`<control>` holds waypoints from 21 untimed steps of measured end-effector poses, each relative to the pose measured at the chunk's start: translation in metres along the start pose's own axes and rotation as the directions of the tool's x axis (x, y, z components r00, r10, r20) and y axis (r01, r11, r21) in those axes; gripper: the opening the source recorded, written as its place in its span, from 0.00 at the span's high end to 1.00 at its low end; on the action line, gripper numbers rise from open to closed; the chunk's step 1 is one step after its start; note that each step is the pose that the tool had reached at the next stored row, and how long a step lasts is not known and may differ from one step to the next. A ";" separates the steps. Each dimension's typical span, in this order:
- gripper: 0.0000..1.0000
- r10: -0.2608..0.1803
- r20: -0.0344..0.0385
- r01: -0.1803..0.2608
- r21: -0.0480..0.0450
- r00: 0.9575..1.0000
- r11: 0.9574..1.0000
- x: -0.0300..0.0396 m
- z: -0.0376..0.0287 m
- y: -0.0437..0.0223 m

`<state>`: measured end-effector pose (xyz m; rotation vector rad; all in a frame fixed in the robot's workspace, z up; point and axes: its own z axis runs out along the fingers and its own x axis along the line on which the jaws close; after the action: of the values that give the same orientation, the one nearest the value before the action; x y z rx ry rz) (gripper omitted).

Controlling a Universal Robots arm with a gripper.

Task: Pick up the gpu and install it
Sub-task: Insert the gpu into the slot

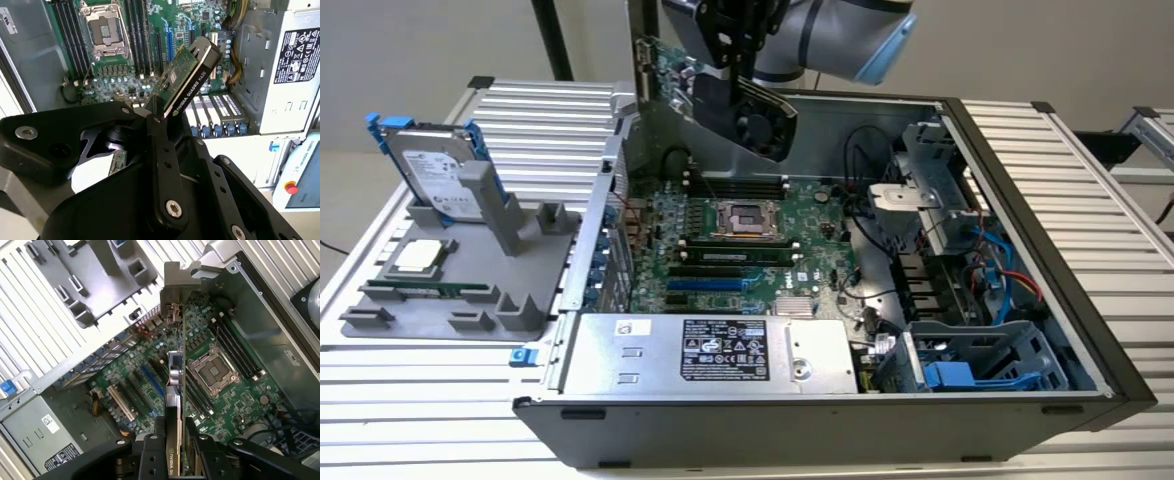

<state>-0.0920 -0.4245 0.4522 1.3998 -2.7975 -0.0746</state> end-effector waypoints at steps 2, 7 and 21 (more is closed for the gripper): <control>1.00 -0.015 -0.001 0.015 0.000 1.000 1.000 -0.0008 -0.0002 -0.0010; 1.00 -0.054 -0.003 0.054 -0.001 0.999 0.999 -0.0029 -0.0008 -0.0038; 1.00 -0.165 -0.008 0.165 -0.002 0.986 0.986 -0.0086 -0.0022 -0.0114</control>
<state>-0.0776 -0.4245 0.4539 1.6249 -2.6685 -0.0726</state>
